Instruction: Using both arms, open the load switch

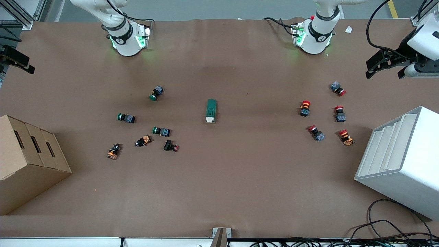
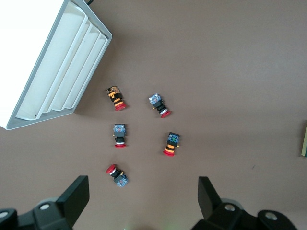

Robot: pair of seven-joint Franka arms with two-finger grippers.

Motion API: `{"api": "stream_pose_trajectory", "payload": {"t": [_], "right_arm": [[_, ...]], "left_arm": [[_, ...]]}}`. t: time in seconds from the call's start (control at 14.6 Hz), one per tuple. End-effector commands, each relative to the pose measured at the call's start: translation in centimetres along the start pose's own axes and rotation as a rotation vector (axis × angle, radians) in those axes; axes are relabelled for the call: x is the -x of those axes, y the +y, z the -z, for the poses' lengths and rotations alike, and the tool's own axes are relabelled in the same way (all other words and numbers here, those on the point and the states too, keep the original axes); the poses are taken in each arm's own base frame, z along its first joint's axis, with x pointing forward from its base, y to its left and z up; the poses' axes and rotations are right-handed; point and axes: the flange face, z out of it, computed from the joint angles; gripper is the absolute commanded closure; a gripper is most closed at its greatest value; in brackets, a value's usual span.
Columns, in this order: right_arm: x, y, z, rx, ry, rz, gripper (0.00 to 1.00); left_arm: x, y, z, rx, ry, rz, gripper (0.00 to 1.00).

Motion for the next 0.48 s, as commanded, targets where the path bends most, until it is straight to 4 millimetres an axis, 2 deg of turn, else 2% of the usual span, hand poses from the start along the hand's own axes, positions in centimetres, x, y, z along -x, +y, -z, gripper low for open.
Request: {"api": "stream_pose_trajectory", "payload": {"t": [0.0, 0.14, 0.21, 0.41], "right_arm": [[-0.2, 0.2, -0.3, -0.016, -0.003, -0.006, 0.0], [-0.3, 0.2, -0.7, -0.016, -0.015, -0.015, 0.0], [-0.7, 0.4, -0.9, -0.013, -0.007, -0.01, 0.0], [-2.9, 0.6, -2.9, 0.002, -0.012, -0.012, 0.0]], "left_arm": [[-0.3, 0.3, 0.8, 0.013, 0.015, -0.011, 0.0], [-0.6, 0.8, 1.2, 0.004, 0.029, -0.028, 0.0], [-1.8, 1.4, 0.8, 0.009, 0.025, -0.037, 0.0], [-3.2, 8.1, -1.3, 0.018, 0.03, -0.08, 0.0]]}}
